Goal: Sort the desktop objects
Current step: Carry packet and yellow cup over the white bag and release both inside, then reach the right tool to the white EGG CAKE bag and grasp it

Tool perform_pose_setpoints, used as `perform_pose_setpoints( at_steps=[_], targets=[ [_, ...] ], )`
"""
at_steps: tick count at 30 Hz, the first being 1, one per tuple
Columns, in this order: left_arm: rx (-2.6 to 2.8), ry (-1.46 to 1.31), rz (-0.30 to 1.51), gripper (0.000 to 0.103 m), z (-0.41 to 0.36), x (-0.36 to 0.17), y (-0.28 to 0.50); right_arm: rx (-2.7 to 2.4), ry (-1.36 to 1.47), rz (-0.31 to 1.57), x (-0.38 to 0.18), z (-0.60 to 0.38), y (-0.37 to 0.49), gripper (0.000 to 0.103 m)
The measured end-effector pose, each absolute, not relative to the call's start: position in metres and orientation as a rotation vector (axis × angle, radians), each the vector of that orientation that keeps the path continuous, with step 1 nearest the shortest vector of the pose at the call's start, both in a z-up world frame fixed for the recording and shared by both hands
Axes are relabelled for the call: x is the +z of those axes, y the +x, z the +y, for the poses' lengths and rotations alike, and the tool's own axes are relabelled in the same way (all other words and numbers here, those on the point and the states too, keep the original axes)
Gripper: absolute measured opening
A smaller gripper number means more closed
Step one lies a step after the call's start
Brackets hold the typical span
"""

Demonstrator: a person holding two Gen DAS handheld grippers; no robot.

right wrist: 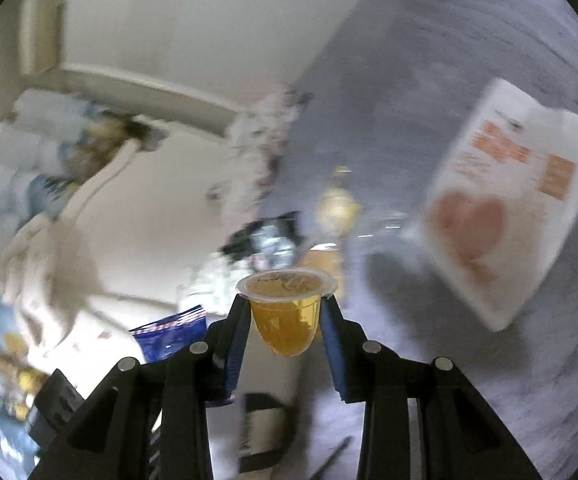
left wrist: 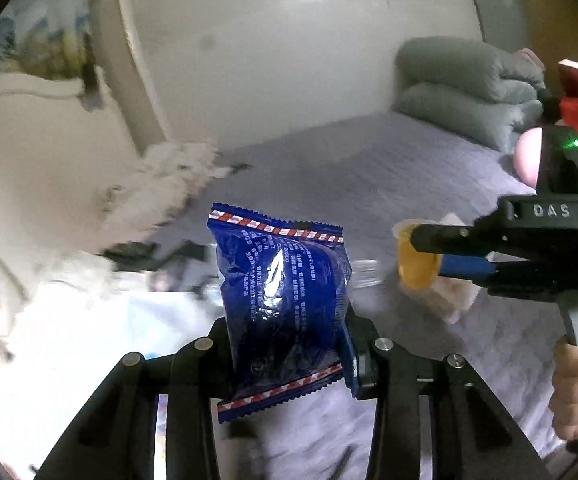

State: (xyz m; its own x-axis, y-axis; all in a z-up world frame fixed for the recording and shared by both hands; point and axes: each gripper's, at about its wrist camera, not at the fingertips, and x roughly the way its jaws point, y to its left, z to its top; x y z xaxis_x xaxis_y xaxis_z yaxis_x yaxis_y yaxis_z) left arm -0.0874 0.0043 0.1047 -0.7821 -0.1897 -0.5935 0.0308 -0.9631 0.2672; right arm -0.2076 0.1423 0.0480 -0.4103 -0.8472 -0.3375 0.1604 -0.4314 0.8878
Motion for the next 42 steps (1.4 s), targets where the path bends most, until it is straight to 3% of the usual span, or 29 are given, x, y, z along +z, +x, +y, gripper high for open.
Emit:
perform_pose_setpoints(
  at_steps=[8,14,15,16,17,18,26,27,28,29,30,42],
  targets=[
    [-2.755,1.068,-0.295,0.039,-0.073,0.117,-0.029,-1.776,1.038,-0.975,0.079,0.075,-0.172,0.033],
    [-2.719,1.138,-0.048,0.041,-0.142,0.101,-0.01,-1.813,1.002,-0.668,0.123,-0.005,-0.137,0.033],
    [-2.724,1.13,-0.025,0.052,-0.146,0.101,-0.004,-1.82,0.993,-0.617,0.129,-0.019,-0.13,0.033],
    [-2.717,1.113,-0.013,0.081,-0.151,0.098,-0.001,-1.823,0.986,-0.579,0.132,-0.032,-0.123,0.033],
    [-2.675,1.097,-0.007,0.094,-0.158,0.096,-0.001,-1.817,0.98,-0.542,0.136,-0.047,-0.115,0.033],
    [-2.641,1.077,-0.014,0.1,-0.162,0.096,0.001,-1.809,0.978,-0.519,0.138,-0.056,-0.111,0.033],
    [-2.694,1.034,0.029,0.1,-0.176,0.095,0.02,-1.814,0.972,-0.353,0.138,-0.109,-0.078,0.035],
    [-2.706,1.02,0.037,0.1,-0.176,0.097,0.022,-1.813,0.969,-0.357,0.137,-0.109,-0.078,0.042],
    [-2.718,1.005,0.044,0.1,-0.176,0.1,0.023,-1.813,0.964,-0.364,0.138,-0.109,-0.077,0.055],
    [-2.726,0.992,0.05,0.1,-0.174,0.103,0.027,-1.808,0.964,-0.365,0.139,-0.111,-0.076,0.095],
    [-2.733,0.983,0.056,0.1,-0.173,0.104,0.029,-1.808,0.963,-0.367,0.141,-0.111,-0.074,0.103],
    [-2.802,0.944,0.072,0.1,-0.142,0.113,0.019,-1.882,0.94,-0.429,0.154,-0.075,-0.075,0.103]
  ],
)
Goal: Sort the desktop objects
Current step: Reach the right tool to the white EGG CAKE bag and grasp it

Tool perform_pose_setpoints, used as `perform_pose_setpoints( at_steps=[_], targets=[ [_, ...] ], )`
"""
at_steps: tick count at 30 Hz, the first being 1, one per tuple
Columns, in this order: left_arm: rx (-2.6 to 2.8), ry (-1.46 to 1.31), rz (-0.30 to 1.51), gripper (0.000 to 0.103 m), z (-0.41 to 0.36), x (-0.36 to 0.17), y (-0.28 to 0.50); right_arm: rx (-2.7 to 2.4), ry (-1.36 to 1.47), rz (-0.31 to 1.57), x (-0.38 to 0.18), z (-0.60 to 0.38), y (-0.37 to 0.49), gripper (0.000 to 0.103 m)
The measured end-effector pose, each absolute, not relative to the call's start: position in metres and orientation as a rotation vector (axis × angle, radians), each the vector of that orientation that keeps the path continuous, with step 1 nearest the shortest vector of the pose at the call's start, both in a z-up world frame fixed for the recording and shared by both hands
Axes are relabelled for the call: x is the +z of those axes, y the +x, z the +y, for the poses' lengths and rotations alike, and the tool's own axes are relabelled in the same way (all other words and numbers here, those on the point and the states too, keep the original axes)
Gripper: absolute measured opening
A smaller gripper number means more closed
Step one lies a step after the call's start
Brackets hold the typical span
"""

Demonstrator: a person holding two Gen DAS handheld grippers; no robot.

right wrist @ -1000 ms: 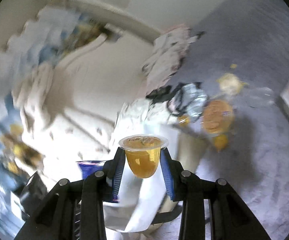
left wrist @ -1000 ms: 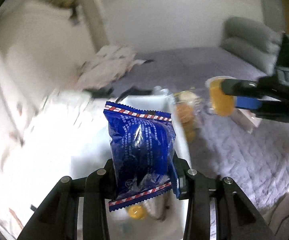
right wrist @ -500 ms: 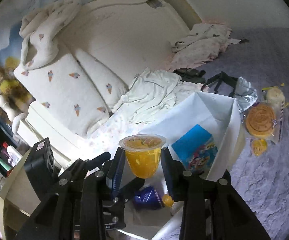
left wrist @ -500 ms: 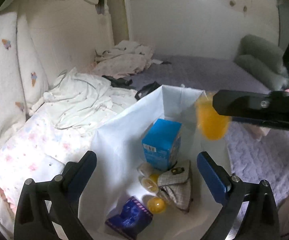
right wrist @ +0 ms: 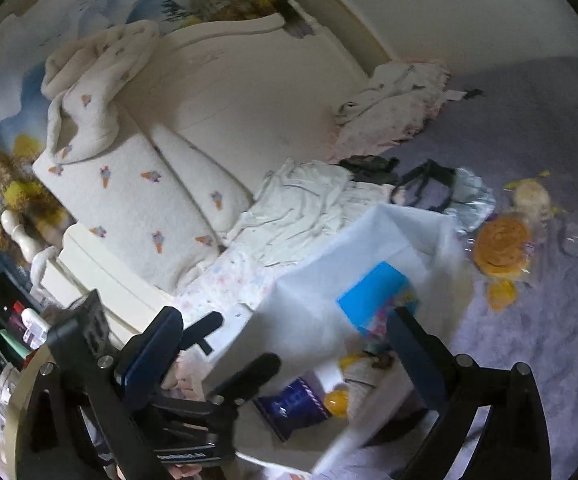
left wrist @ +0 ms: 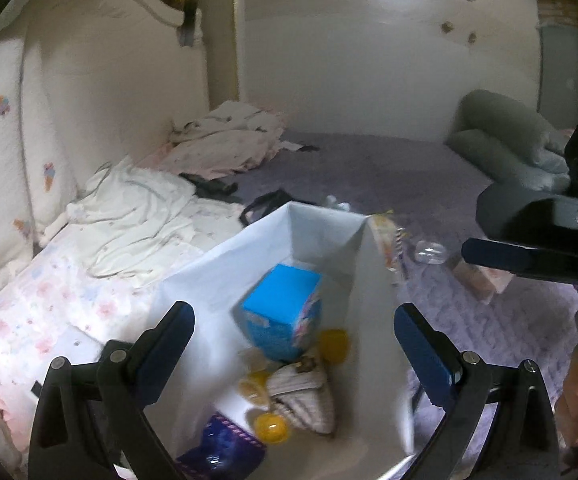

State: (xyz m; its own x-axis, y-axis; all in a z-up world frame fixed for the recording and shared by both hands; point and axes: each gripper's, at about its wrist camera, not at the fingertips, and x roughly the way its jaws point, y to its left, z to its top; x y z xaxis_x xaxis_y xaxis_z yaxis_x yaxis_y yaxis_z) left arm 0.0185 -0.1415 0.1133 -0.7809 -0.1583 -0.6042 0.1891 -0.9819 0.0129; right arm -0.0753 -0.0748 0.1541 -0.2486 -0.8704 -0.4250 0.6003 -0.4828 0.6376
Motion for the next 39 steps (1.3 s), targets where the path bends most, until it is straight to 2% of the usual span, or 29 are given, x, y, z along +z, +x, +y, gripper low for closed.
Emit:
perform_pose_setpoints(
  at_steps=[9,21,29,39],
  targets=[
    [-2.882,1.027,-0.082,0.1,-0.063,0.111,-0.016,-2.069,1.062,-0.387,0.155,0.004,-0.1,0.103],
    [-2.946,1.206,-0.244,0.1,0.045,0.08,-0.078,-2.25,1.244,-0.425,0.136,0.117,-0.134,0.103],
    [-2.975,1.334,-0.325,0.1,0.101,0.048,-0.11,-2.296,1.341,-0.707,0.095,0.197,-0.159,0.103],
    [-2.955,1.509,-0.359,0.1,0.131,-0.008,-0.165,-2.284,1.308,-1.087,0.041,0.25,-0.217,0.103]
  ],
)
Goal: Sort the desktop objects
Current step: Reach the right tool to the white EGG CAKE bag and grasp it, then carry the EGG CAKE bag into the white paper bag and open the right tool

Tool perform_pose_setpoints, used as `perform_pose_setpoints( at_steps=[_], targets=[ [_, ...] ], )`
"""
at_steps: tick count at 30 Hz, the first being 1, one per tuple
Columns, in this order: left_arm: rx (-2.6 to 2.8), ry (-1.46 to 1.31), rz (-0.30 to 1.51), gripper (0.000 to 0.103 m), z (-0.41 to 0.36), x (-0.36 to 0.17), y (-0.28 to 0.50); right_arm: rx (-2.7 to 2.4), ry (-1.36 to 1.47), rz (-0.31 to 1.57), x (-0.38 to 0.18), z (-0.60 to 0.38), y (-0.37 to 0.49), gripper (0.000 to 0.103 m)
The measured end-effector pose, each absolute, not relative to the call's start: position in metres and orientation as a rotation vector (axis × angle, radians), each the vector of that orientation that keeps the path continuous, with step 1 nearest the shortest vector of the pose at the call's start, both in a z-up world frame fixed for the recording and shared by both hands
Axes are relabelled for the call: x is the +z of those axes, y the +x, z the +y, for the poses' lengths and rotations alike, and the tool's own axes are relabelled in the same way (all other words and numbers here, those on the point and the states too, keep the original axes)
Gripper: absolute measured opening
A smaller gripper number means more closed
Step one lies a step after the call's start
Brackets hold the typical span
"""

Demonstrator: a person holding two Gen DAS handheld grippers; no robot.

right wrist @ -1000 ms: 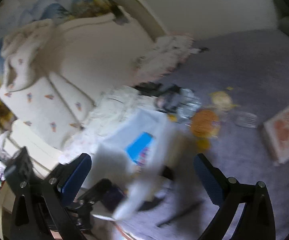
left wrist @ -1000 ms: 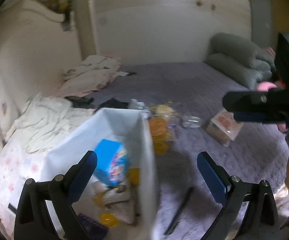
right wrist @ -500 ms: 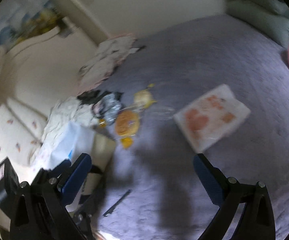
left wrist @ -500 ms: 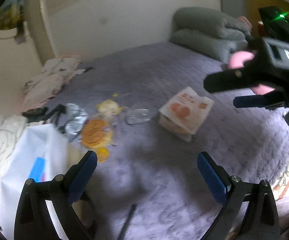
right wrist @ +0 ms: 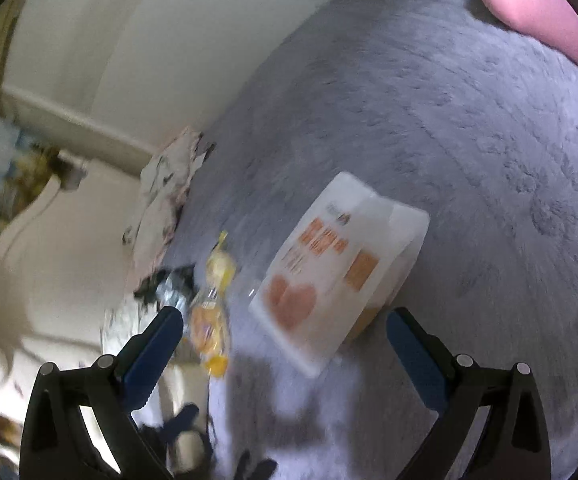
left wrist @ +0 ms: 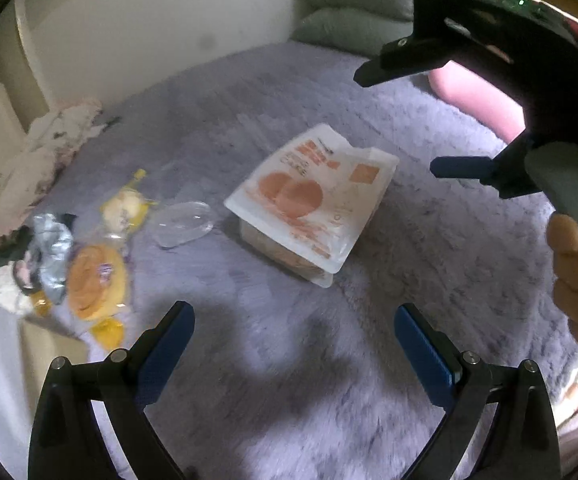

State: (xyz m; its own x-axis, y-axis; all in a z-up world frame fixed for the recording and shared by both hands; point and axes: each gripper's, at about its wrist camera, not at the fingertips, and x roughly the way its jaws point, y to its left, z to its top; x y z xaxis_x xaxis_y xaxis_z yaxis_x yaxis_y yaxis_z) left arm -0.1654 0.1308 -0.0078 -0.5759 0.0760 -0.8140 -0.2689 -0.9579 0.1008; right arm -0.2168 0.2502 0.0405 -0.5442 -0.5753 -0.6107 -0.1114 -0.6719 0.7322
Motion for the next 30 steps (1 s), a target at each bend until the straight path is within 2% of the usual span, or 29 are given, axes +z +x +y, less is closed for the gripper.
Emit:
perform_pose_setpoints(
  at_steps=[5,11,12,13,14,15,17,23,30],
  targets=[
    [2.57,-1.388,0.251,0.1,0.138,-0.03,-0.194,-2.271,1.396,-1.195,0.003,0.262,-0.24,0.103],
    [2.576,-1.385,0.299,0.1,0.147,-0.049,-0.225,-2.233,1.395,-1.284,-0.022,0.264,-0.253,0.103],
    [2.59,-1.357,0.297,0.091,0.146,-0.053,-0.232,-2.256,1.375,-1.284,-0.023,0.262,-0.257,0.103],
    [2.575,-1.329,0.264,0.072,0.145,-0.062,-0.241,-2.278,1.362,-1.27,-0.026,0.259,-0.261,0.1],
    [2.564,-1.371,0.271,0.072,0.146,-0.072,-0.252,-2.283,1.351,-1.248,-0.031,0.254,-0.266,0.073],
    [2.577,-1.372,0.312,0.072,0.149,-0.073,-0.255,-2.259,1.378,-1.216,-0.039,0.245,-0.271,0.023],
    [2.584,-1.338,0.338,0.071,0.152,-0.068,-0.251,-2.244,1.384,-1.195,-0.047,0.233,-0.269,0.022],
    [2.615,-1.313,0.26,0.07,0.142,-0.056,-0.238,-2.25,1.335,-1.136,-0.025,0.233,-0.26,0.019],
    [2.681,-1.202,0.305,0.07,0.136,-0.007,-0.209,-2.25,1.222,-1.081,0.018,0.223,-0.237,0.019]
  ],
)
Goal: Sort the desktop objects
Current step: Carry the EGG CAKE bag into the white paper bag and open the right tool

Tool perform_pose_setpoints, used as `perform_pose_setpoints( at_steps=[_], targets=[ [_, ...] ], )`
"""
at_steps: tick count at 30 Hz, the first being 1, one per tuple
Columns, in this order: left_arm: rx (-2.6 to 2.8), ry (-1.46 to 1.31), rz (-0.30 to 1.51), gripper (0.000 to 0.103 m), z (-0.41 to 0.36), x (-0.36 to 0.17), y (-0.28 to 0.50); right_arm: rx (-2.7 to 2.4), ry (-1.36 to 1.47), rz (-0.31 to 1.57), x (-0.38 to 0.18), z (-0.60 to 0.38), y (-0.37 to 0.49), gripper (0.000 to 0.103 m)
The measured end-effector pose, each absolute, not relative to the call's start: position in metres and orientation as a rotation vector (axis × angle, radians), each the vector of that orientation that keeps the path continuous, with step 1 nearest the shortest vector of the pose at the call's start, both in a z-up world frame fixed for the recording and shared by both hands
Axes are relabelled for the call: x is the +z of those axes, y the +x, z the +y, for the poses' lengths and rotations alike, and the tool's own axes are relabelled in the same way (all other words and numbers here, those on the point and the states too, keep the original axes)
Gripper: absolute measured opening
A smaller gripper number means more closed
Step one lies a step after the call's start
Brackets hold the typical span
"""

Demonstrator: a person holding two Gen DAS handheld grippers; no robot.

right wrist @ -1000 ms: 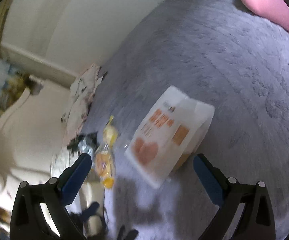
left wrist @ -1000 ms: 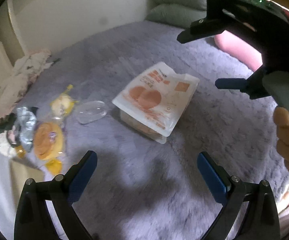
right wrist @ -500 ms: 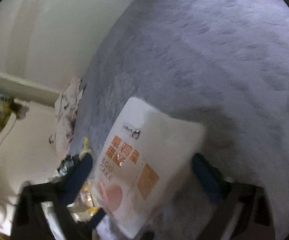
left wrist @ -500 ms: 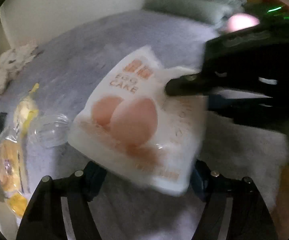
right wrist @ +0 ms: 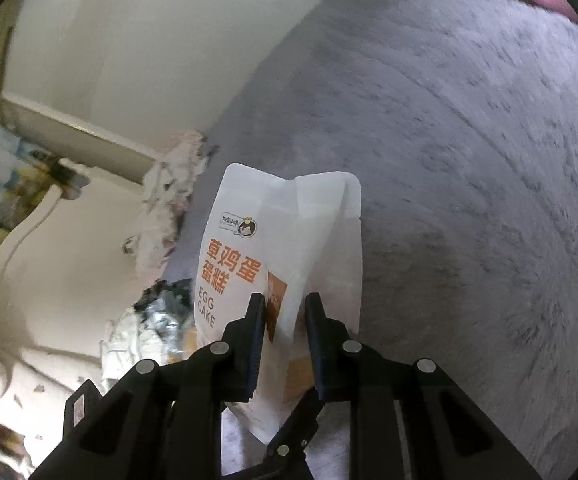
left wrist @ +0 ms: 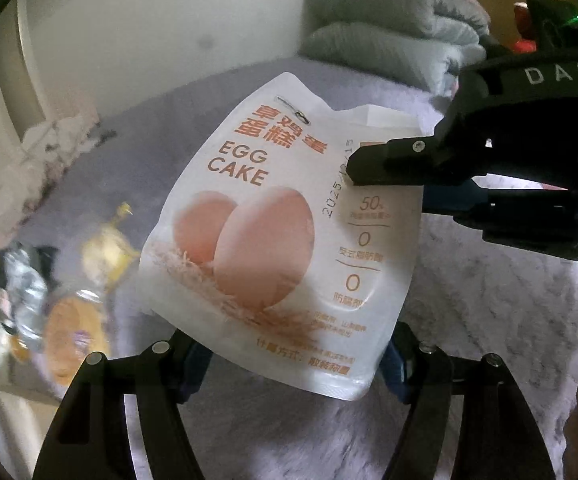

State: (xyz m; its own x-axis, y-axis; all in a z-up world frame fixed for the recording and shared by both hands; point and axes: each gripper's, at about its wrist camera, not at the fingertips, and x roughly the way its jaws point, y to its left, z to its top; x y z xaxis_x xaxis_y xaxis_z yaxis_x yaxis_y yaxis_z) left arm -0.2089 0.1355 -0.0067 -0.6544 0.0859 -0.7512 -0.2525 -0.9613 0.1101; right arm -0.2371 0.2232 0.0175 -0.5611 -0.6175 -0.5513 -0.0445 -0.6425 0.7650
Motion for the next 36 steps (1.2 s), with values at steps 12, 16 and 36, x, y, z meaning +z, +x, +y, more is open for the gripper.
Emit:
perform_pose_setpoints(
  at_steps=[12,16,36],
  targets=[
    [2.902,-1.144,0.298,0.07,0.089,0.108,-0.117,-2.171,0.945,-0.798,0.124,0.162,-0.189,0.019],
    [2.972,-1.164,0.25,0.07,0.049,0.123,-0.076,-2.052,0.882,-0.732,0.146,0.118,-0.166,0.019],
    [3.206,-1.227,-0.314,0.097,-0.12,0.142,0.055,-1.762,0.853,-0.452,0.19,-0.091,-0.089,0.08]
  ],
)
